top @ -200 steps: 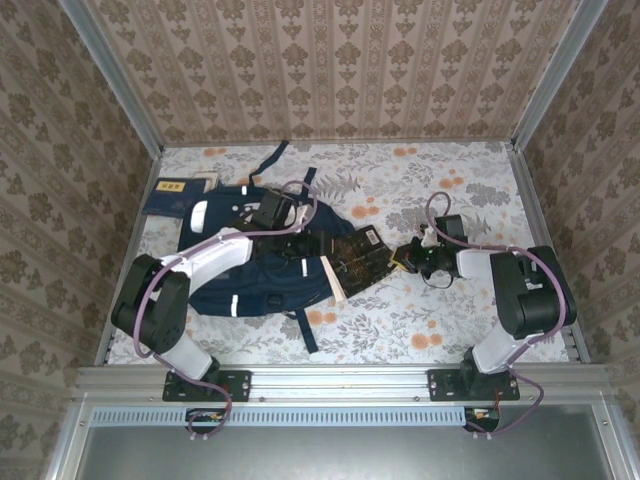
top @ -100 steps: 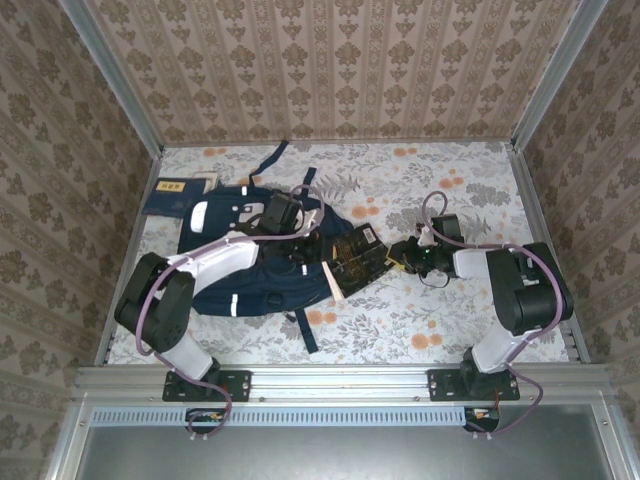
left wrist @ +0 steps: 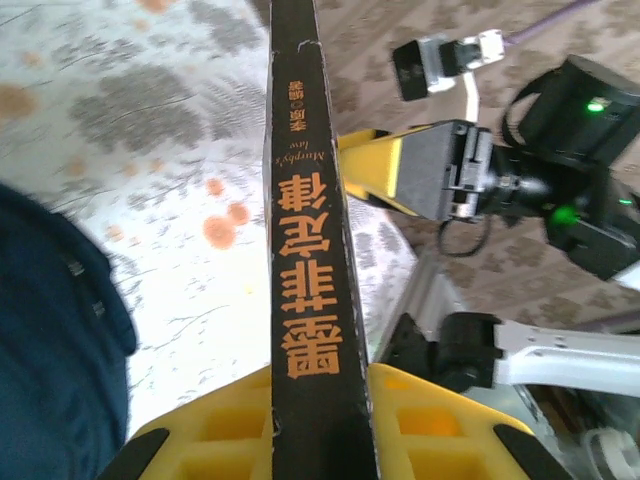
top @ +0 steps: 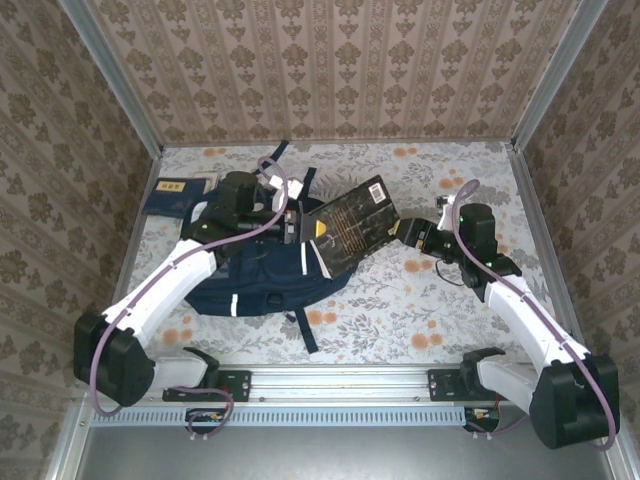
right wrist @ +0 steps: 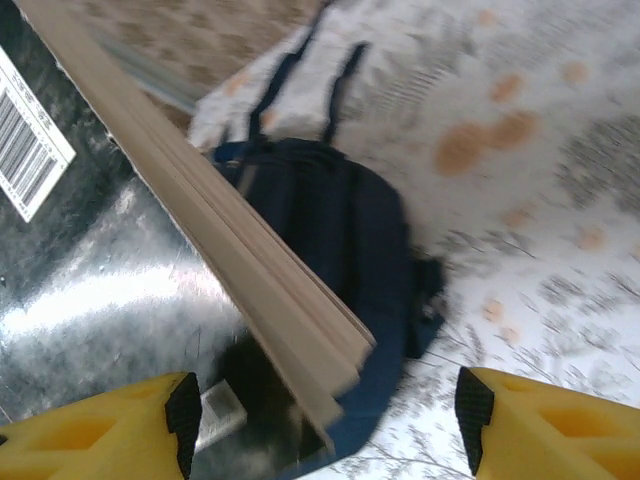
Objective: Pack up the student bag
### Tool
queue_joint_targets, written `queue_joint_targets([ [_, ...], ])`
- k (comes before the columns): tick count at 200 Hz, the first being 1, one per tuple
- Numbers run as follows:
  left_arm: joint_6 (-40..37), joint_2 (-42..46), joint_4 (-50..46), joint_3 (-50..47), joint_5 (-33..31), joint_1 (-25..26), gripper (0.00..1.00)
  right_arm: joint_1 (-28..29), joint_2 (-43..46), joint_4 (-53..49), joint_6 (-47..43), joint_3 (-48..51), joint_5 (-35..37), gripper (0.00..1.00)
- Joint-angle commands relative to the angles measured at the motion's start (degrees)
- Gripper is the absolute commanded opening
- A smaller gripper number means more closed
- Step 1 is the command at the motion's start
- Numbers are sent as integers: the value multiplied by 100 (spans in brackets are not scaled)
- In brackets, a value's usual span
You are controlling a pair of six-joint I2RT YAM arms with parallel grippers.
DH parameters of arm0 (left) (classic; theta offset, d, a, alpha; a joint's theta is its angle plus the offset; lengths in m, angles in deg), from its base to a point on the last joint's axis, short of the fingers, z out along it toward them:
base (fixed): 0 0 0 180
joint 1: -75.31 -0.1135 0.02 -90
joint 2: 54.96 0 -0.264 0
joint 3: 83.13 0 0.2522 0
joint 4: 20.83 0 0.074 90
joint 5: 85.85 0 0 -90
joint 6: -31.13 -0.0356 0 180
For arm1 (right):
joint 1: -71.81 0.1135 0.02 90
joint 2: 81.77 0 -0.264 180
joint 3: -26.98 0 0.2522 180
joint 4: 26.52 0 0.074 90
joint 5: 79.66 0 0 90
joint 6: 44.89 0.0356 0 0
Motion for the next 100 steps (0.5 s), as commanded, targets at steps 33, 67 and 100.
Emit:
queue_joint_targets([
  [33,49,524,648,270,1794,42,0,187,79,875,-188,-65,-1053,76],
  [67,-455,794,25,314,1885,149,0,427,455,777,-483,-136,-784,77],
  [100,-901,955,-552,379,1696,149,0,602,1205,1162,-996,133,-468,81],
])
